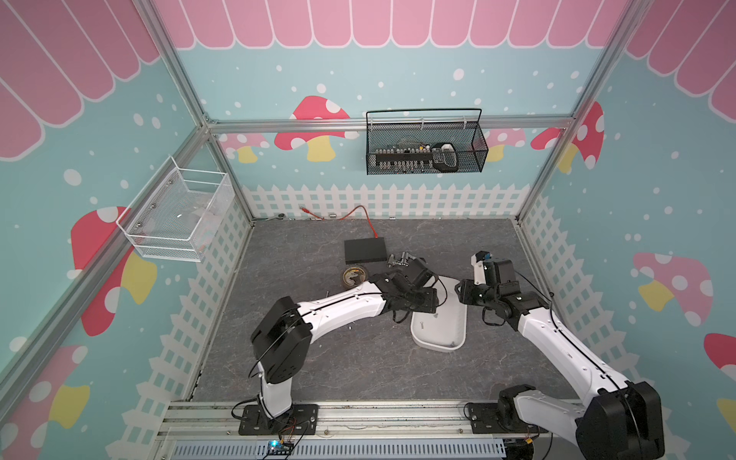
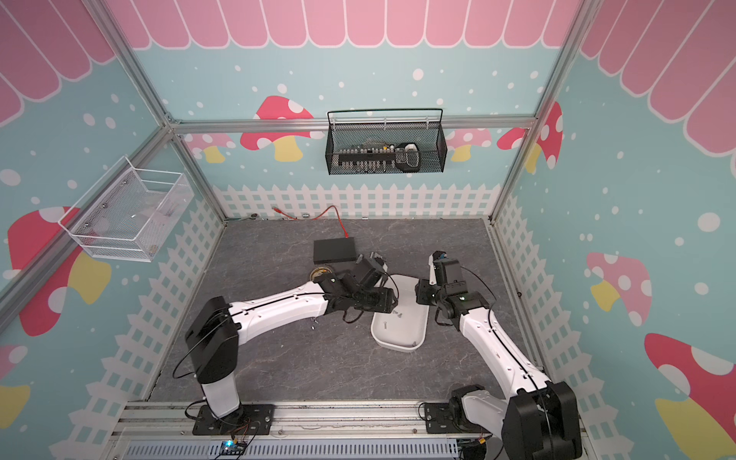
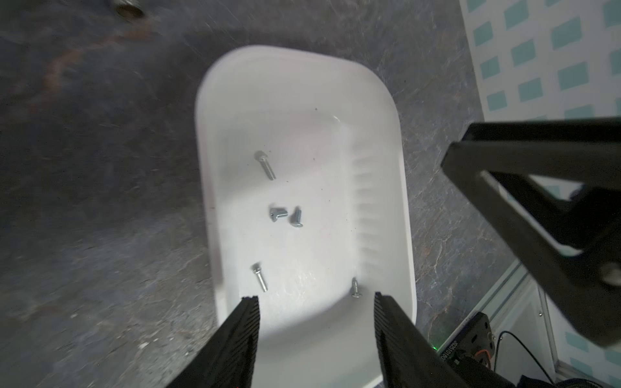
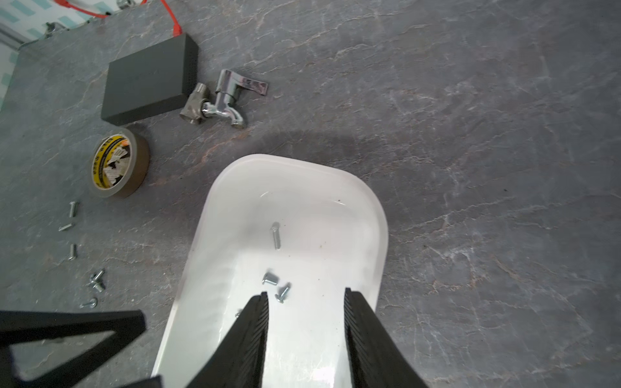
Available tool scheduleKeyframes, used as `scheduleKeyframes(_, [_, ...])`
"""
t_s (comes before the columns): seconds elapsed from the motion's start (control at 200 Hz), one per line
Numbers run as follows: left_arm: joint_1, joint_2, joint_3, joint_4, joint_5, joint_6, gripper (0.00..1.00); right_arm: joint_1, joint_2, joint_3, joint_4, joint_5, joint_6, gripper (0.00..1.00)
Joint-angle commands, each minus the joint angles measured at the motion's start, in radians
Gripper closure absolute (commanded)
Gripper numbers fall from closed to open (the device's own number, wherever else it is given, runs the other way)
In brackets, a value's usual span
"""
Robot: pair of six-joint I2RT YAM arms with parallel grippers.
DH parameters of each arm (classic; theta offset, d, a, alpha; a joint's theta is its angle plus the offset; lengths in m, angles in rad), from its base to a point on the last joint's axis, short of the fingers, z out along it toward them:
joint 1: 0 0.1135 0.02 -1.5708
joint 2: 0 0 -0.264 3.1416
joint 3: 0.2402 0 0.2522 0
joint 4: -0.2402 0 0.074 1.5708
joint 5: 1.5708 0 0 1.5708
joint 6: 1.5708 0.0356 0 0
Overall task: Put the screws on the desktop into the storage box
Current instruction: Place the screw in the storage box, then pick up the screw from the center of the board.
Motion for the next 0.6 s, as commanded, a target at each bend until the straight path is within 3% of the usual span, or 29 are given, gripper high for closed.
scheduleKeyframes(0.0, [0.12, -0.205, -0.143, -0.031, -0.073, 0.006, 0.41, 0.127, 0.077, 0.08, -0.003, -0.08, -0.04, 0.57])
scheduleKeyframes(0.125, [0.323, -0.46, -0.355, -0.041, -0.067, 0.007, 0.43, 0.313, 0.204, 0.195, -0.052, -0.086, -0.1, 0.57])
scheduleKeyframes(0.26, [0.527, -0.688, -0.47, -0.082, -0.061, 0.038, 0.44, 0.442, 0.339, 0.297, -0.084, -0.117, -0.146, 0.57])
scheduleKeyframes(0.455, [0.643, -0.85, -0.593, -0.092, -0.062, 0.077, 0.44, 0.606, 0.575, 0.463, -0.124, -0.061, -0.179, 0.56])
scheduleKeyframes(0.595, [0.657, -0.872, -0.638, -0.08, -0.062, 0.083, 0.45, 0.686, 0.723, 0.6, -0.178, -0.028, -0.187, 0.55])
